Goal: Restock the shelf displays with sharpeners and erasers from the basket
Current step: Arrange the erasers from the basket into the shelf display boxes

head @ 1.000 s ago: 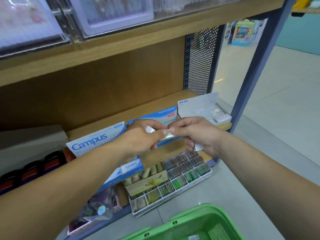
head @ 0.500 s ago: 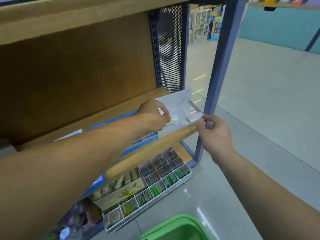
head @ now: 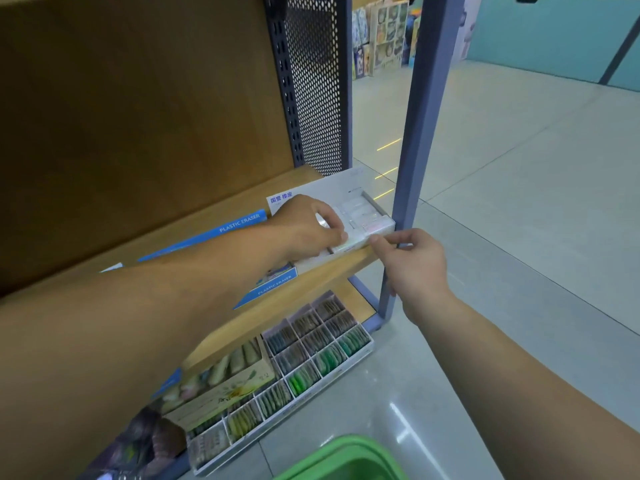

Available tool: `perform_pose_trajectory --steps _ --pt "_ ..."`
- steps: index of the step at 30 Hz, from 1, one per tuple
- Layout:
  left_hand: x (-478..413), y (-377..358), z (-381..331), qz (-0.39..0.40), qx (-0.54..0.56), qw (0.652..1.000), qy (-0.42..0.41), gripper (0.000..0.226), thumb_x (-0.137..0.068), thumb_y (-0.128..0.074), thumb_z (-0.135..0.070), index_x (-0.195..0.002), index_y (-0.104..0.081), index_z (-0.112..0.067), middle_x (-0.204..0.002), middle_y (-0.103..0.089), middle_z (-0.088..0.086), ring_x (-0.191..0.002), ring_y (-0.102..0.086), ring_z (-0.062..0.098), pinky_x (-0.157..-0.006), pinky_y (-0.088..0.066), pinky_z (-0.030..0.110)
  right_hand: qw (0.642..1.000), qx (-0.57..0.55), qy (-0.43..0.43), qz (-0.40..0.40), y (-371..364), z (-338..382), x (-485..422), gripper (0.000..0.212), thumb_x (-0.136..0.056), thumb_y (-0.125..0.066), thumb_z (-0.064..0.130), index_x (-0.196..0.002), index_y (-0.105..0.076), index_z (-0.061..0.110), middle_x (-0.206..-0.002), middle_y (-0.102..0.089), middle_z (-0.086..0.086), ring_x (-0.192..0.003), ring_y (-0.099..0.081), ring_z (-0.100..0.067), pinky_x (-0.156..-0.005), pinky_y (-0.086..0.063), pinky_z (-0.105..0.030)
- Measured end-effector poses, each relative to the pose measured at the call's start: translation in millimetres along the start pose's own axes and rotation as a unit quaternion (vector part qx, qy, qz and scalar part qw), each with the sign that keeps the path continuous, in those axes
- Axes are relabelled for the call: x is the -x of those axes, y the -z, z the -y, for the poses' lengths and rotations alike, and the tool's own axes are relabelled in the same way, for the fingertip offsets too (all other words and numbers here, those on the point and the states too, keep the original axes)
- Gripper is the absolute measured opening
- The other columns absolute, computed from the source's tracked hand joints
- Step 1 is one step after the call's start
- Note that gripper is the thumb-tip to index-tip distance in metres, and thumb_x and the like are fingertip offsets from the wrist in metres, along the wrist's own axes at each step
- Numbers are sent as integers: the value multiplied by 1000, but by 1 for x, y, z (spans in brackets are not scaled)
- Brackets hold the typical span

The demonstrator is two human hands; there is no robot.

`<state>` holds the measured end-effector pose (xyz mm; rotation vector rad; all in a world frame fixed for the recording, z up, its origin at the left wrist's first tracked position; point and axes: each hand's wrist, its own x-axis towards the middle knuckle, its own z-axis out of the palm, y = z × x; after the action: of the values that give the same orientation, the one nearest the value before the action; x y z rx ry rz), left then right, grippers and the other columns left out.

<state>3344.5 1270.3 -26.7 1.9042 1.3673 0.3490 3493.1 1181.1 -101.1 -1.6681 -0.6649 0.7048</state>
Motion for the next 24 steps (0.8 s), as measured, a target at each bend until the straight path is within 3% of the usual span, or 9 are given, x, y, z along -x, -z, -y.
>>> perform_pose_trajectory --steps 2,5,9,13,16,19,21,24 --pt "-1 10 0 -28 28 999 1 11 -88 -79 -31 -93 -74 -22 -82 -72 3 -56 -59 12 -56 -49 24 1000 3 3 8 0 4 3 22 -87 -79 35 -89 -65 18 -71 -56 -1 -50 -50 -20 -55 -43 -30" --pt "3 28 3 -4 31 999 15 9 -91 -77 -22 -96 -73 -16 -81 -72 9 -52 -56 12 -51 -44 24 999 10 23 27 -2 11 6 16 -86 -79 32 -85 -67 21 -71 -57 0 -55 -52 -18 -58 -46 -31" --pt "14 32 13 10 -3 999 34 14 -93 -74 -18 -106 -70 -21 -74 -68 13 -40 -52 10 -44 -42 21 996 11 23 81 -8 20 14 15 -91 -74 24 -105 -71 23 -73 -54 3 -39 -43 -9 -51 -43 -28" --pt "17 27 17 29 67 997 32 20 -91 -75 -13 -109 -71 -22 -105 -77 11 -48 -57 9 -46 -44 23 988 39 11 149 -9 26 20 29 -99 -62 19 -124 -67 34 -74 -57 1 -36 -39 -15 -44 -41 -27" --pt "20 24 15 18 92 995 32 20 -90 -76 -15 -108 -70 -20 -89 -75 14 -47 -56 8 -46 -40 22 977 71 8 200 -6 28 22 31 -100 -60 23 -122 -62 45 -72 -60 -6 -36 -38 -15 -43 -41 -27" --pt "27 29 16 35 151 986 55 22 -91 -74 -8 -112 -69 -13 -87 -70 14 -53 -55 9 -50 -41 25 984 87 37 154 -9 27 18 26 -96 -65 24 -120 -67 32 -81 -62 2 -39 -43 -9 -51 -43 -26" --pt "32 34 19 47 188 979 66 26 -90 -69 1 -114 -67 -11 -97 -73 17 -61 -56 12 -52 -41 25 988 78 48 122 -10 29 17 27 -94 -67 22 -120 -68 27 -79 -58 9 -40 -45 -8 -54 -43 -27" --pt "40 39 23 40 174 982 64 32 -90 -62 6 -116 -66 -12 -106 -75 14 -72 -63 18 -53 -44 25 991 76 42 103 -7 28 20 25 -91 -68 20 -115 -65 25 -81 -62 3 -54 -52 -15 -57 -47 -32"
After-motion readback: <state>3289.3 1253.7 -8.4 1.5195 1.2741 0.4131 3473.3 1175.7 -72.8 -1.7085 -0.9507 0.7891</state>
